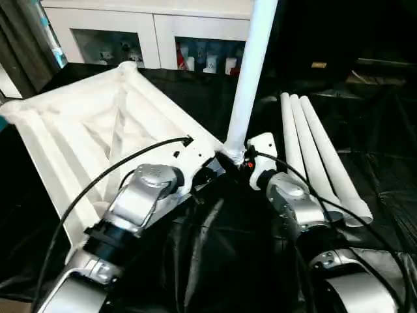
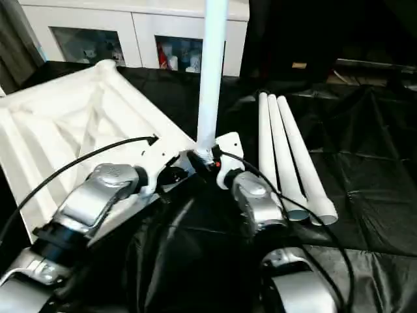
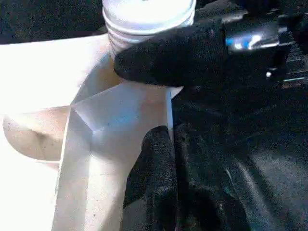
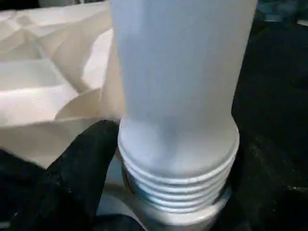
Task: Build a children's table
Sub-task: Insert table leg to table base, then rotate leg to tighten
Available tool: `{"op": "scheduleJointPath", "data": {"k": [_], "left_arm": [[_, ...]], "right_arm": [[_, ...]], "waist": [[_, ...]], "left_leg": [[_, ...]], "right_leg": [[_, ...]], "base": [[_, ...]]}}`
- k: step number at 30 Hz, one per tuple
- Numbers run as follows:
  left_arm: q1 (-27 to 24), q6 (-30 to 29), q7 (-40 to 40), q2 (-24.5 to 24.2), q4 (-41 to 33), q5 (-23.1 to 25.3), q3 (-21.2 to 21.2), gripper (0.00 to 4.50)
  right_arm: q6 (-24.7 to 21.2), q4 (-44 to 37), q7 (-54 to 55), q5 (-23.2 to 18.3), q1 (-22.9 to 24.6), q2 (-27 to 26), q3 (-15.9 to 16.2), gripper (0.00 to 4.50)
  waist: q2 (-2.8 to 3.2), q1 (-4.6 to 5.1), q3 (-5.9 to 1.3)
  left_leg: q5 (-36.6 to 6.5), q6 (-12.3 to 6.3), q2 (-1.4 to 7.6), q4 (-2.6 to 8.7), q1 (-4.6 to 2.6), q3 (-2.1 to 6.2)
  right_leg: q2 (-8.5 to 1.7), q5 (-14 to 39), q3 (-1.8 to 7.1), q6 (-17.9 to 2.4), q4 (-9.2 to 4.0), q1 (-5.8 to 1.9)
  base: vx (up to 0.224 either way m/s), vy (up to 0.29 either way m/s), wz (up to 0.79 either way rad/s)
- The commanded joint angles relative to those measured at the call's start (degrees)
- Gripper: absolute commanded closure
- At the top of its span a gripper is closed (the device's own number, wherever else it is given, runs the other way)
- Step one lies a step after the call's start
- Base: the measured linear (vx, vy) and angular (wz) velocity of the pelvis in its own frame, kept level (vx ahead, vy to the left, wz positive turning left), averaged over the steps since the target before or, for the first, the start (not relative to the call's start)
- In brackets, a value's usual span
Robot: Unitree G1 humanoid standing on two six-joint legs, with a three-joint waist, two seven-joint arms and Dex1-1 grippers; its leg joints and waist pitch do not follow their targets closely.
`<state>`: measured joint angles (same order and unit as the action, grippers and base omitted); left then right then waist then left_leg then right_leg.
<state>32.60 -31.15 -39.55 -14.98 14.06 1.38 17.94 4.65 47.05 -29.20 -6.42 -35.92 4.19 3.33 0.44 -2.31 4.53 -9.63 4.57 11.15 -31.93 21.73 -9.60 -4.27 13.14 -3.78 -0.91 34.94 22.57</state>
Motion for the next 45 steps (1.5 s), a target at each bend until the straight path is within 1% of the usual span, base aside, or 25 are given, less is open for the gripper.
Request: {"op": "scheduleJointPath", "data": {"k": [1,2,3,4,6,7,8,9,11,13,16,18,19,21,24,25,28,29,31,34,35,38,40,41,45], "left_arm": [[0.1,3.9,-3.6,0.2,-3.9,-2.1,0.9,4.50],[-0.3,5.4,-5.1,-0.4,-4.3,-2.5,1.1,4.50],[-0.6,6.4,-6.0,-0.8,-4.6,-2.7,1.4,4.50],[-1.2,6.5,-7.4,-1.5,-5.1,-3.1,1.7,4.50],[-2.1,7.4,-10.1,-2.9,-5.8,-3.7,2.4,4.50],[-2.5,7.4,-11.1,-3.6,-6.1,-3.8,2.7,4.50],[-2.7,7.8,-11.5,-3.9,-6.0,-3.8,2.8,4.50],[-3.4,8.9,-13.2,-5.0,-6.0,-4.0,2.9,4.50],[-4.2,10.1,-15.5,-6.4,-5.9,-4.3,2.9,4.50],[-4.6,10.4,-16.5,-7.1,-6.1,-4.6,2.9,4.50],[-5.3,11.0,-18.3,-8.9,-6.4,-4.6,3.2,4.50],[-5.7,11.3,-19.4,-9.8,-6.6,-4.7,3.2,4.50],[-5.8,11.4,-19.6,-9.9,-6.7,-4.8,3.1,4.50],[-6.0,11.4,-20.1,-10.0,-7.0,-5.2,3.0,4.50],[-6.3,11.8,-21.2,-10.2,-7.1,-5.5,3.0,4.50],[-6.3,12.0,-21.3,-10.2,-6.9,-5.4,3.1,4.50],[-6.4,12.4,-21.3,-10.3,-6.6,-5.2,3.3,4.50],[-6.3,12.6,-21.5,-10.4,-6.4,-5.3,3.4,4.50],[-6.3,12.6,-21.5,-10.5,-6.3,-5.3,3.4,4.50],[-6.2,12.6,-21.7,-10.5,-6.2,-5.1,3.3,4.50],[-6.2,12.6,-21.8,-10.5,-6.2,-5.1,3.2,4.50],[-6.3,12.6,-21.8,-10.6,-6.1,-4.9,3.1,4.50],[-6.4,12.6,-21.8,-10.7,-6.2,-4.9,3.1,4.50],[-6.5,12.6,-21.7,-10.7,-6.2,-4.9,3.1,4.50],[-6.5,12.2,-20.3,-10.4,-5.8,-4.2,2.9,4.50]], "right_arm": [[-1.6,0.1,-2.0,1.0,1.9,0.5,1.9,0.54],[-1.8,-1.4,-3.3,0.8,2.3,1.1,2.0,0.54],[-1.9,-2.4,-4.2,0.6,2.6,1.5,2.0,0.54],[-2.7,-4.7,-6.0,0.0,3.3,2.1,2.0,0.54],[-4.2,-9.3,-9.2,-1.1,5.0,3.6,2.2,0.54],[-4.8,-11.4,-10.9,-1.6,6.0,4.5,2.5,0.54],[-5.0,-12.4,-11.5,-1.7,6.4,4.9,2.7,0.54],[-5.8,-15.8,-13.9,-2.4,8.1,6.7,3.3,0.54],[-7.0,-20.0,-16.8,-3.4,10.1,9.0,3.9,0.54],[-7.4,-21.9,-18.4,-3.7,11.1,10.2,4.3,0.54],[-8.2,-26.1,-21.2,-3.4,13.5,13.2,5.2,0.54],[-9.4,-29.3,-23.4,-3.5,15.3,15.3,5.1,0.54],[-9.5,-29.8,-23.7,-3.7,15.6,15.6,5.0,0.54],[-9.7,-30.4,-24.3,-4.2,15.9,15.9,4.6,0.54],[-11.3,-32.6,-25.0,-5.8,16.7,16.6,4.6,0.54],[-11.3,-32.6,-25.0,-5.7,16.7,16.5,4.8,0.54],[-11.5,-32.7,-24.9,-5.5,16.8,16.3,5.0,0.54],[-12.2,-33.1,-24.7,-5.6,16.9,16.0,5.0,0.67],[-12.3,-33.1,-24.8,-5.6,16.9,15.8,5.1,0.67],[-12.7,-32.9,-25.3,-5.3,16.8,15.9,5.6,1.03],[-12.9,-33.0,-25.3,-5.4,16.9,16.0,5.8,1.03],[-13.0,-32.9,-25.3,-5.4,16.9,16.1,6.1,1.34],[-13.0,-32.5,-25.2,-5.2,16.8,16.0,6.1,1.39],[-13.2,-32.4,-25.2,-5.2,16.8,15.9,6.1,1.58],[-14.3,-32.2,-24.0,-5.3,17.2,15.0,5.9,1.70]], "waist": [[0.51,-0.15,-4.31],[0.44,-0.22,-4.49],[0.38,-0.31,-4.40],[0.40,-0.28,-4.41],[0.24,-0.59,-4.31],[0.27,-0.91,-4.30],[0.29,-1.01,-4.30],[0.30,-1.35,-4.17],[0.26,-1.39,-4.15],[0.21,-1.43,-4.11],[0.28,-1.45,-4.11],[0.15,-1.56,-4.05],[0.30,-1.54,-4.02],[0.15,-1.33,-4.09],[0.27,-1.30,-4.01],[0.39,-1.29,-4.04],[0.37,-1.32,-4.11],[0.29,-1.32,-4.09],[0.30,-1.30,-4.06],[0.16,-1.34,-4.11],[0.20,-1.37,-4.11],[0.17,-1.39,-4.21],[0.14,-1.41,-4.22],[0.17,-1.40,-4.21],[0.17,-1.39,-4.20]], "left_leg": [[-1.4,-6.71,1.88,2.41,-0.42,0.26],[0.7,-7.77,1.81,2.02,-0.29,0.20],[1.3,-8.94,1.80,1.92,-0.21,0.18],[1.0,-9.22,1.81,1.86,-0.22,0.12],[0.1,-9.81,1.89,1.86,-0.32,0.11],[-0.2,-9.95,2.09,1.83,-0.50,0.05],[-0.1,-9.83,2.12,1.81,-0.59,0.03],[-0.4,-9.80,2.12,1.81,-0.66,0.03],[-1.2,-9.27,2.08,1.83,-0.53,0.00],[-2.1,-8.64,2.12,1.94,-0.48,0.11],[-3.3,-7.68,2.03,1.90,-0.52,-0.01],[-3.8,-7.44,2.01,1.92,-0.51,0.01],[-4.1,-7.31,2.03,1.96,-0.51,0.01],[-4.4,-7.01,1.90,1.88,-0.42,-0.01],[-5.1,-6.70,1.99,1.84,-0.50,0.02],[-5.2,-6.65,2.00,1.82,-0.52,0.04],[-5.3,-6.30,1.99,1.73,-0.52,0.04],[-5.6,-6.05,1.95,1.70,-0.43,0.04],[-6.2,-5.75,1.94,1.72,-0.47,0.04],[-6.5,-5.39,1.93,1.67,-0.46,0.02],[-6.3,-5.40,1.92,1.65,-0.45,0.04],[-5.1,-5.77,1.85,1.50,-0.40,0.03],[-4.8,-6.04,1.80,1.45,-0.38,0.03],[-4.6,-6.17,1.82,1.44,-0.37,0.03],[-4.6,-6.27,1.79,1.42,-0.33,0.07]], "right_leg": [[-3.42,-13.3,2.68,-16.7,-2.50,-3.50],[-3.37,-17.0,2.69,-17.2,-2.08,-3.51],[-3.28,-18.7,2.59,-17.4,-1.98,-3.43],[-3.37,-18.7,2.59,-17.6,-1.91,-3.40],[-3.39,-17.2,2.58,-17.3,-2.03,-3.50],[-3.41,-16.0,2.65,-17.1,-2.03,-3.37],[-3.38,-15.7,2.66,-17.1,-1.99,-3.26],[-3.35,-14.7,2.67,-16.8,-2.15,-3.23],[-3.35,-13.5,2.70,-16.5,-2.08,-3.29],[-3.34,-11.9,2.67,-16.0,-2.17,-3.37],[-3.41,-10.0,2.78,-16.0,-2.28,-3.26],[-3.32,-9.2,2.82,-15.5,-2.38,-3.37],[-3.35,-8.8,2.81,-15.5,-2.44,-3.33],[-3.35,-8.3,2.80,-15.8,-2.42,-3.33],[-3.32,-6.8,2.84,-15.8,-2.48,-3.25],[-3.31,-6.7,2.84,-15.8,-2.44,-3.21],[-3.34,-6.8,2.84,-16.0,-2.35,-3.16],[-3.33,-6.6,2.85,-16.1,-2.32,-3.17],[-3.30,-5.6,2.83,-16.0,-2.35,-3.11],[-3.37,-4.8,2.89,-15.7,-2.37,-3.16],[-3.37,-5.0,2.89,-15.7,-2.32,-3.16],[-3.31,-6.5,2.88,-15.7,-2.13,-3.19],[-3.31,-7.0,2.86,-15.8,-2.07,-3.21],[-3.30,-7.2,2.85,-15.9,-2.06,-3.19],[-3.30,-7.0,2.80,-15.8,-2.04,-3.26]], "base": [[0.000,0.000,0.00],[0.000,0.000,0.00],[0.000,0.000,0.00],[0.000,0.000,0.00],[0.000,0.000,0.00],[0.000,0.000,0.00],[0.000,0.000,0.00],[0.000,0.000,0.00],[0.000,0.000,0.00],[0.000,0.000,0.00],[0.000,0.000,0.00],[0.000,0.000,0.00],[0.000,0.000,0.00],[0.000,0.000,0.00],[0.000,0.000,0.00],[0.000,0.000,0.00],[0.000,0.000,0.00],[0.000,0.000,0.00],[0.000,0.000,0.00],[0.000,0.000,0.00],[0.000,0.000,0.00],[0.000,0.000,0.00],[0.000,0.000,0.00],[0.000,0.000,0.00],[0.000,0.000,0.00]]}}
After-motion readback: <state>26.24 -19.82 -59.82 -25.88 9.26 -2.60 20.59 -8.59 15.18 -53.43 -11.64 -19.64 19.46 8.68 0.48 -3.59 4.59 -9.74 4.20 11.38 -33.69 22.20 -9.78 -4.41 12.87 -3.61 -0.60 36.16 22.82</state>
